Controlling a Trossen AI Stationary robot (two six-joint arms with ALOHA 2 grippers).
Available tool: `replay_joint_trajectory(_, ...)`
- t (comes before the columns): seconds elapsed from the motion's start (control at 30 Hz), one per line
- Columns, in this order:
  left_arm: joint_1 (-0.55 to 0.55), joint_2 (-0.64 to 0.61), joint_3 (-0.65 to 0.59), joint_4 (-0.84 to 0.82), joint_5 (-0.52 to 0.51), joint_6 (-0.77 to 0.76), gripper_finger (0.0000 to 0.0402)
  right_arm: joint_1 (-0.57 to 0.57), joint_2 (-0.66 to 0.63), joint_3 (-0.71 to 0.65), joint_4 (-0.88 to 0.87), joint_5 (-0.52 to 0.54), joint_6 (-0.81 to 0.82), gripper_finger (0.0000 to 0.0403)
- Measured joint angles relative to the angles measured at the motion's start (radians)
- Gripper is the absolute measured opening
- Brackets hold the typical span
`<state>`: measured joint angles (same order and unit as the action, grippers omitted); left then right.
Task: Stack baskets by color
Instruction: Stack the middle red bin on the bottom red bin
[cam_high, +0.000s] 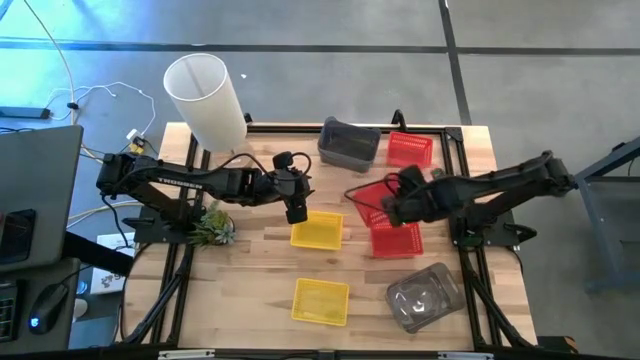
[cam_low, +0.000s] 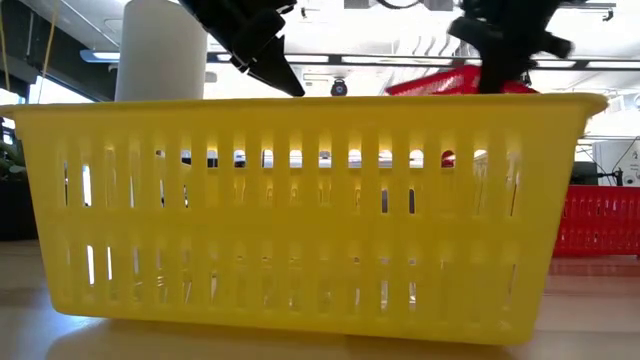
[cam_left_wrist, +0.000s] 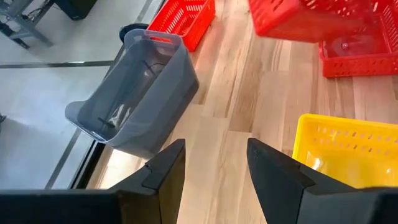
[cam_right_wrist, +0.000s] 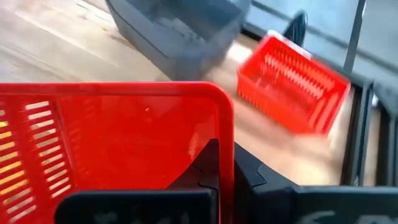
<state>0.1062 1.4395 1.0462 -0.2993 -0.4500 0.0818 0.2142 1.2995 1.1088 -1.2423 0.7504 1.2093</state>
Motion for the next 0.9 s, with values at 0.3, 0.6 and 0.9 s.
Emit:
replay_joint_trajectory(0.3, 0.000, 0.000, 0.000, -0.013, 0.000, 0.023, 0.0157, 0.135, -0.162, -0.218, 0.039, -0.083, 0.370, 0.0000)
replay_joint_trajectory(0.6, 0.000, 0.000, 0.000, -0.018, 0.000, 0.025, 0.0157, 0.239, -0.311, -0.341, 0.131, -0.217, 0.563, 0.0000)
replay_joint_trajectory(0.9, 0.000, 0.000, 0.000, -0.018, -0.001, 0.007, 0.0157, 0.247, -0.324, -0.435, 0.290, -0.329, 0.643, 0.0000)
